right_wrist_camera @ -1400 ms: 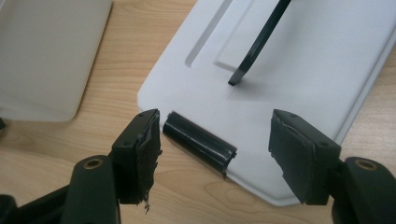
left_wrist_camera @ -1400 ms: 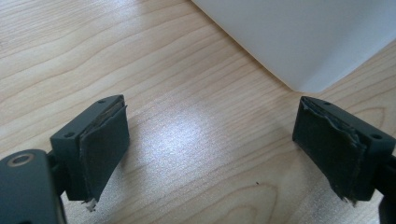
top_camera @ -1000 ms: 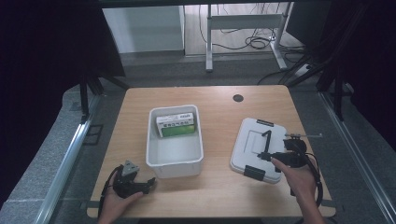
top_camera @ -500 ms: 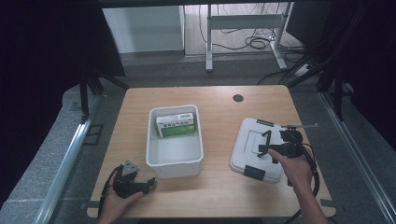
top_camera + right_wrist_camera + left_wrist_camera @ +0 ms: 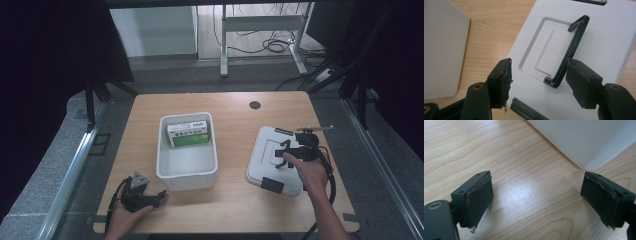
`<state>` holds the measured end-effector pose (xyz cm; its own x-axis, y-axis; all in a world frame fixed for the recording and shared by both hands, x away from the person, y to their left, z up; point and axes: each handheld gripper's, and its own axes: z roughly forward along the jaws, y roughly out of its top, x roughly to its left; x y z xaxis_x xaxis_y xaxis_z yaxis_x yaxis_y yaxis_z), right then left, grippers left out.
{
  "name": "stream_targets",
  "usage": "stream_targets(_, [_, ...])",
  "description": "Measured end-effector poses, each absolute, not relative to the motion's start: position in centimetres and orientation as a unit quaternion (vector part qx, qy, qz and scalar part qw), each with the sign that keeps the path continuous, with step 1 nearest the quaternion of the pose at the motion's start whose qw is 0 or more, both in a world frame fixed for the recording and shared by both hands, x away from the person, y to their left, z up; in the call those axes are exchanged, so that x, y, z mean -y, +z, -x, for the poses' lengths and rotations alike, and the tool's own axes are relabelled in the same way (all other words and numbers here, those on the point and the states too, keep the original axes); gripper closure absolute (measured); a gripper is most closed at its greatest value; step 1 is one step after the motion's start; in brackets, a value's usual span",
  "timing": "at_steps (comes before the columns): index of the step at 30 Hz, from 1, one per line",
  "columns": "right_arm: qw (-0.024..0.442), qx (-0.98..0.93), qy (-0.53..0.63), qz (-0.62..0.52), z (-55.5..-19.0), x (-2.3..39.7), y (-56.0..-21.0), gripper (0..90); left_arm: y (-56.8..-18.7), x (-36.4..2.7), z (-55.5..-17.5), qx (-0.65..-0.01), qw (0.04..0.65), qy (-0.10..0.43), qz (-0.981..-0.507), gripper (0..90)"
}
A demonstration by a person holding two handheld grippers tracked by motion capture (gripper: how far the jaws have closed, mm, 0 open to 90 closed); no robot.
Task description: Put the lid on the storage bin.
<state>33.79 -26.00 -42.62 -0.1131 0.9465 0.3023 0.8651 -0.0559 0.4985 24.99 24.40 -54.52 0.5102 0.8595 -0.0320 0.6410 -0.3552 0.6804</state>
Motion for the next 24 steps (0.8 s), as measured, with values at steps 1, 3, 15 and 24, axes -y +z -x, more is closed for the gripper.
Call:
stream_targets(1, [0.069, -0.682, 0.296, -0.665, -34.0, 26.0, -42.6, 37.9, -54.5, -24.4, -25.0, -0.465, 0.325, 0.168, -0.806, 10.6])
stream_targets(3, [0.070, -0.684, 0.291, -0.665, -34.3, 25.9, -42.6, 37.9, -54.5, -24.4, -25.0, -0.466, 0.325, 0.168, -0.806, 10.6])
stream_targets(15, [0.070, -0.679, 0.270, -0.680, -36.6, 26.1, -42.4, 39.7, -54.5, -24.4, -25.0, -0.465, 0.325, 0.168, -0.806, 10.6])
stream_targets(24, [0.072, -0.673, 0.242, -0.695, -38.3, 26.5, -43.5, 41.3, -54.5, -24.4, -25.0, -0.465, 0.325, 0.168, -0.806, 10.6])
